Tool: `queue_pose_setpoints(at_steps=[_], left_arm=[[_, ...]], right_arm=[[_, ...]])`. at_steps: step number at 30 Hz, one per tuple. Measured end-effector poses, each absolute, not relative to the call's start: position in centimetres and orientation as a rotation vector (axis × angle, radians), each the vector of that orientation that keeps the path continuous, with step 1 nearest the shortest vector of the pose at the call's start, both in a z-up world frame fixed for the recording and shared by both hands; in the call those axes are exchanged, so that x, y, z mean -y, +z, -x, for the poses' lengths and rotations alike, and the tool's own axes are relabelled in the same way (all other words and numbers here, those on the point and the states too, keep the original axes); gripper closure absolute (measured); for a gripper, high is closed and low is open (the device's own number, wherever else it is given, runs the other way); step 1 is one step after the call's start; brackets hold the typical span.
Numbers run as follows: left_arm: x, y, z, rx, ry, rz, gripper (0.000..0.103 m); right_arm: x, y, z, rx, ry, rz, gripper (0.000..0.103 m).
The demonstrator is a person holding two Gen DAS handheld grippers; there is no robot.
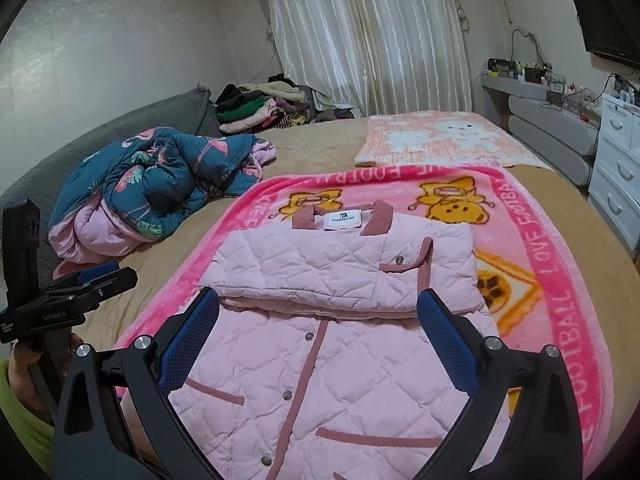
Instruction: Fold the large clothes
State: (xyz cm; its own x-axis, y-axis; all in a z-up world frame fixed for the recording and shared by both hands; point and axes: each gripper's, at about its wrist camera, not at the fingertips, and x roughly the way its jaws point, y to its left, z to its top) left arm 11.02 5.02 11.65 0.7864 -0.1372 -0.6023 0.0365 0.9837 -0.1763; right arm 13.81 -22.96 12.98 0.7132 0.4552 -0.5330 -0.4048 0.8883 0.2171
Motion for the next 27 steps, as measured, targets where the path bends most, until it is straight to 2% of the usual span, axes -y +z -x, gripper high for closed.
queue_pose_setpoints(at_steps=[17, 27], left_arm=[[-5.8, 9.7, -7.0, -0.667, -0.058, 0.133, 0.009], [-7.4, 5.9, -5.5, -0.733, -0.011, 0.155, 0.009]], right_arm=[[24.7, 10.8, -9.9, -0.634, 0.468, -0.044, 0.004], [26.5, 7.1, -8.6, -0.694, 0.433, -0.053, 0.004]])
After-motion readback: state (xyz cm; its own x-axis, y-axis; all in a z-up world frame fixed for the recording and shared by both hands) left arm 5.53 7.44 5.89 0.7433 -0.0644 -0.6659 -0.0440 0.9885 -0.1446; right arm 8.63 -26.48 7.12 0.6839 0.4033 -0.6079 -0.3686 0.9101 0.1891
